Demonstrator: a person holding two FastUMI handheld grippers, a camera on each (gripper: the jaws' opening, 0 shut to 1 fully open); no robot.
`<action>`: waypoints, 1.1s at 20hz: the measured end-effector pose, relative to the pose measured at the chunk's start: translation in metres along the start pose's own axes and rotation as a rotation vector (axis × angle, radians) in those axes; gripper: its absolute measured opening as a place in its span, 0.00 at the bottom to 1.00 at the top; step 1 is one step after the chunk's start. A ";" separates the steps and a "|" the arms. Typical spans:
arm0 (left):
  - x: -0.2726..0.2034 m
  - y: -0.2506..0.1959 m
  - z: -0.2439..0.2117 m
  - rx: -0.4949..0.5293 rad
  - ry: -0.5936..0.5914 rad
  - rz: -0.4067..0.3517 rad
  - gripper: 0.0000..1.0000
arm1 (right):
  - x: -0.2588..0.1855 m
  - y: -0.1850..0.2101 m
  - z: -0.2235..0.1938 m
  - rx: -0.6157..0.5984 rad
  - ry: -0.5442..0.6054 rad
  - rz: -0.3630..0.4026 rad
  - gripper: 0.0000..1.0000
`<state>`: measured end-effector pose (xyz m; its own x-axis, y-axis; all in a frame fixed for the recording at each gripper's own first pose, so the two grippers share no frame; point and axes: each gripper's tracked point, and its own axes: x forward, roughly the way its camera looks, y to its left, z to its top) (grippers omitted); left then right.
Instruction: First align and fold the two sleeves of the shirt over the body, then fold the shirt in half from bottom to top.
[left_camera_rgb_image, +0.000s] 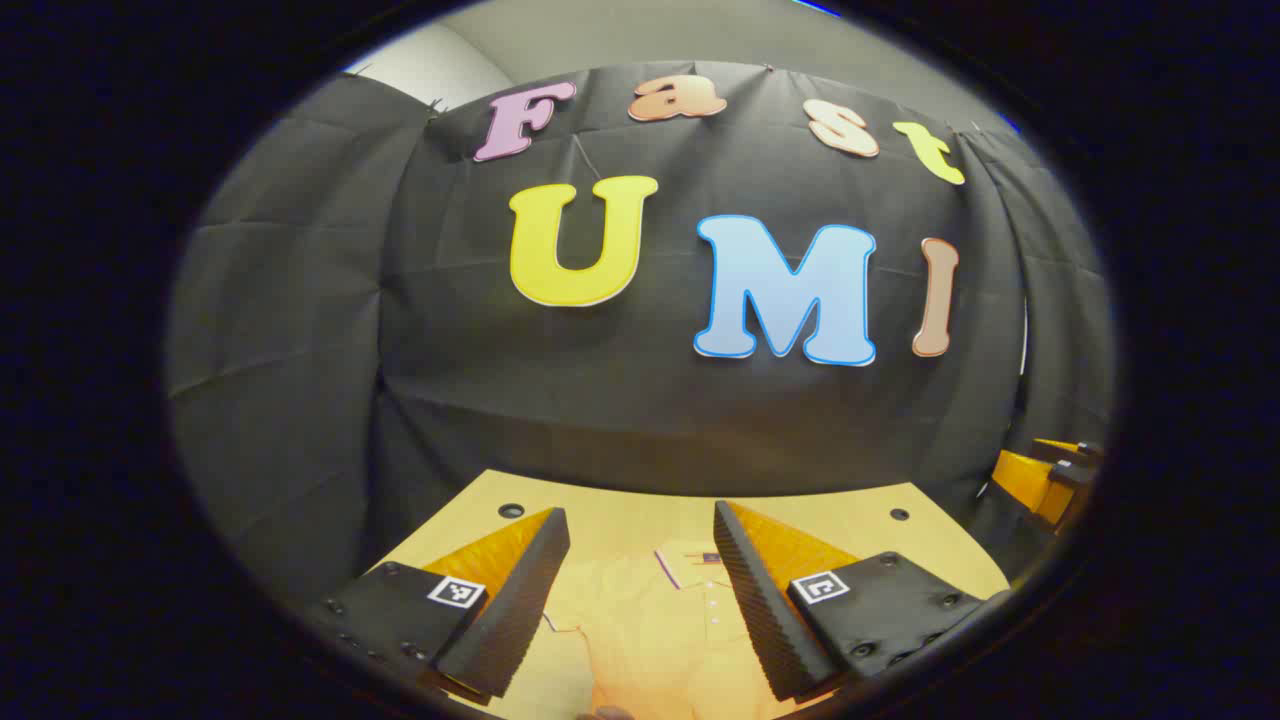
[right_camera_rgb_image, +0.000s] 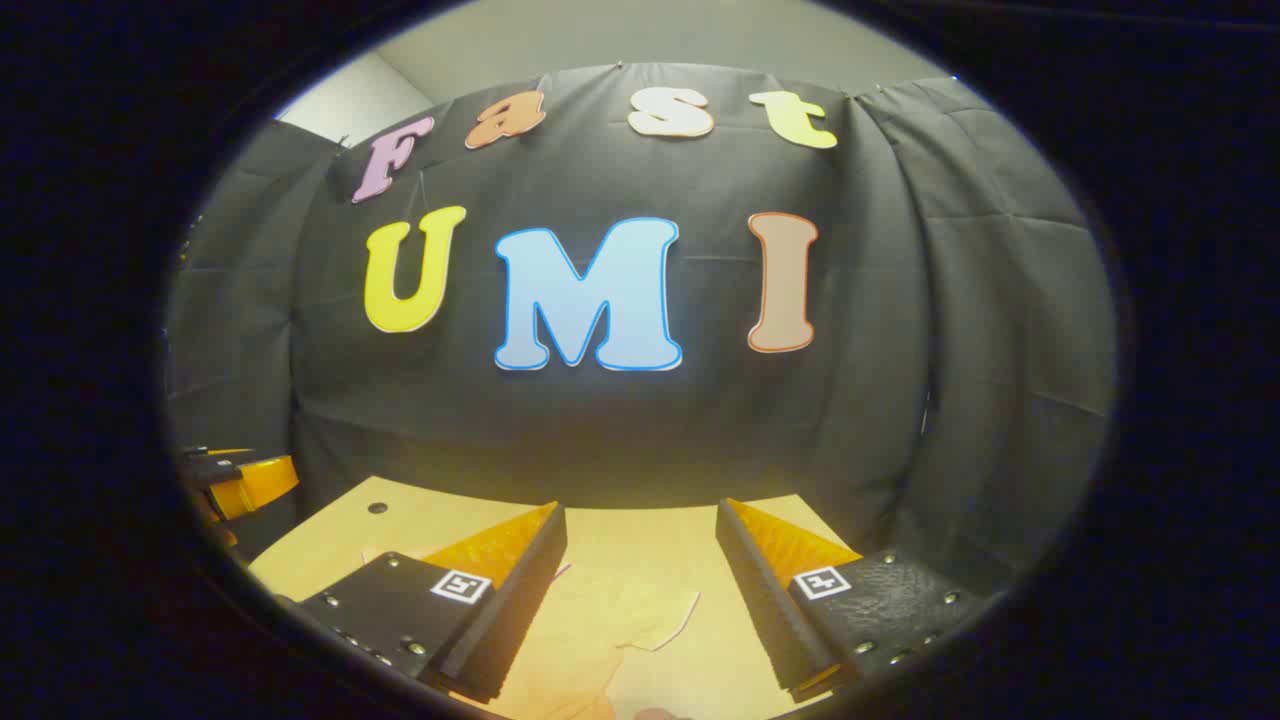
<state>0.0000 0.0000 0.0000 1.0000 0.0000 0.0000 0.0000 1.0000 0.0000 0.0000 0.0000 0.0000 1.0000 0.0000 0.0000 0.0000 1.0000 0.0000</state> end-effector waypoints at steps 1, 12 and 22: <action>0.001 0.000 0.000 0.003 0.000 0.002 0.96 | 0.001 0.001 0.000 0.000 0.001 0.005 0.94; -0.001 0.007 0.001 0.020 -0.001 0.034 0.96 | 0.017 0.010 -0.014 -0.010 0.045 0.036 0.94; -0.001 0.010 0.000 0.035 0.015 0.054 0.94 | 0.083 0.002 -0.107 0.019 0.275 0.056 0.95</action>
<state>-0.0008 0.0099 0.0005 0.9984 0.0545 -0.0138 -0.0540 0.9979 0.0350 0.0828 0.0016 -0.1070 0.9607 0.0582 -0.2713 -0.0529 0.9982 0.0267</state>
